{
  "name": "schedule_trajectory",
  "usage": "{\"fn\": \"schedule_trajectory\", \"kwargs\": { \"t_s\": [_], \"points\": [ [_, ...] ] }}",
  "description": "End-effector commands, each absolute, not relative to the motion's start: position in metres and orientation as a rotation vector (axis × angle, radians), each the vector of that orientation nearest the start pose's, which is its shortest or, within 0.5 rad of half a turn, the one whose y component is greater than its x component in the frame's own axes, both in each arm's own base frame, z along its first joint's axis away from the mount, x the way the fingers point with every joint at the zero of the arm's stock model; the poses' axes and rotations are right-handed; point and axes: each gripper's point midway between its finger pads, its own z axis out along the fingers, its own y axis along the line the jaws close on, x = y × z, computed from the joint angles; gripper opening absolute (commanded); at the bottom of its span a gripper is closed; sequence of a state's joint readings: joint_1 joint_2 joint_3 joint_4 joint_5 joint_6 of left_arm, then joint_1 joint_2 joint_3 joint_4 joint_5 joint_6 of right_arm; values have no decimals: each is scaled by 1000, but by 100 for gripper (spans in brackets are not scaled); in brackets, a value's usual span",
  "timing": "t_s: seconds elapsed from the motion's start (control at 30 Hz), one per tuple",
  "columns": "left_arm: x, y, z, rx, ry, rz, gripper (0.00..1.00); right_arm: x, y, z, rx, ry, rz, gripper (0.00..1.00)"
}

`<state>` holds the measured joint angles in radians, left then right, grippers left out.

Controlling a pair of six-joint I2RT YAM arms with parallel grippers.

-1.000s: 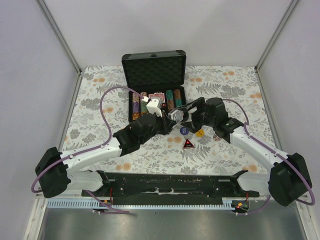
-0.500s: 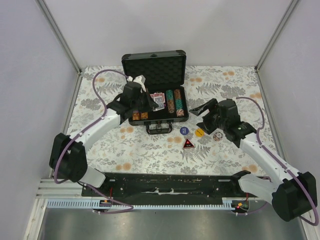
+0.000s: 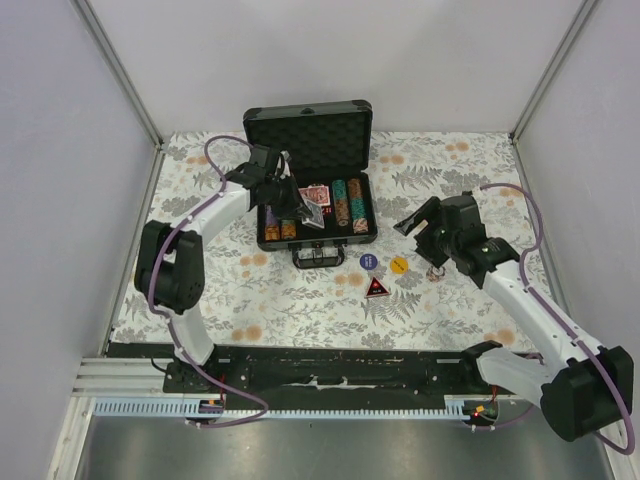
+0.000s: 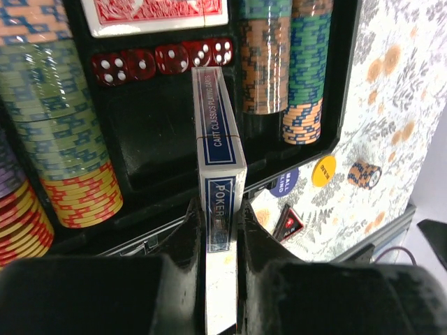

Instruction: Pack up texas hold em set

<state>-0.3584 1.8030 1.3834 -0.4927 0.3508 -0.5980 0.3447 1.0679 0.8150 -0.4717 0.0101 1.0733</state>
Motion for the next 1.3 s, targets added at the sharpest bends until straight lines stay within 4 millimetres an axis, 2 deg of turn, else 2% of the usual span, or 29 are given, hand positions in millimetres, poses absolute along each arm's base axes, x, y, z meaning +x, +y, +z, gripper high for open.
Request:
{"fn": "schedule_trajectory", "kwargs": {
  "t_s": [0.0,0.1,0.27,0.57,0.7,0.97,1.13,1.27],
  "points": [
    [377,-250,130,-19,2624,-957,2,304,126,180,786,2191,582,88],
    [375,-249,120,-17,2660,-946,2,304,127,176,788,2205,581,88],
    [382,-251,109,-13,2694,-936,2,303,125,165,801,2226,554,84],
    [377,-263,104,-14,2729,-1048,2,309,126,167,787,2228,539,81],
    [375,-262,92,-45,2759,-1037,2,308,127,164,789,2237,539,80],
    [375,-265,76,-90,2793,-1067,2,309,126,147,799,2272,508,79],
    [375,-263,72,-100,2808,-1053,16,318,135,131,754,2345,489,77],
    [375,-253,65,-111,2833,-965,34,322,147,121,718,2398,536,70]
  ]
}}
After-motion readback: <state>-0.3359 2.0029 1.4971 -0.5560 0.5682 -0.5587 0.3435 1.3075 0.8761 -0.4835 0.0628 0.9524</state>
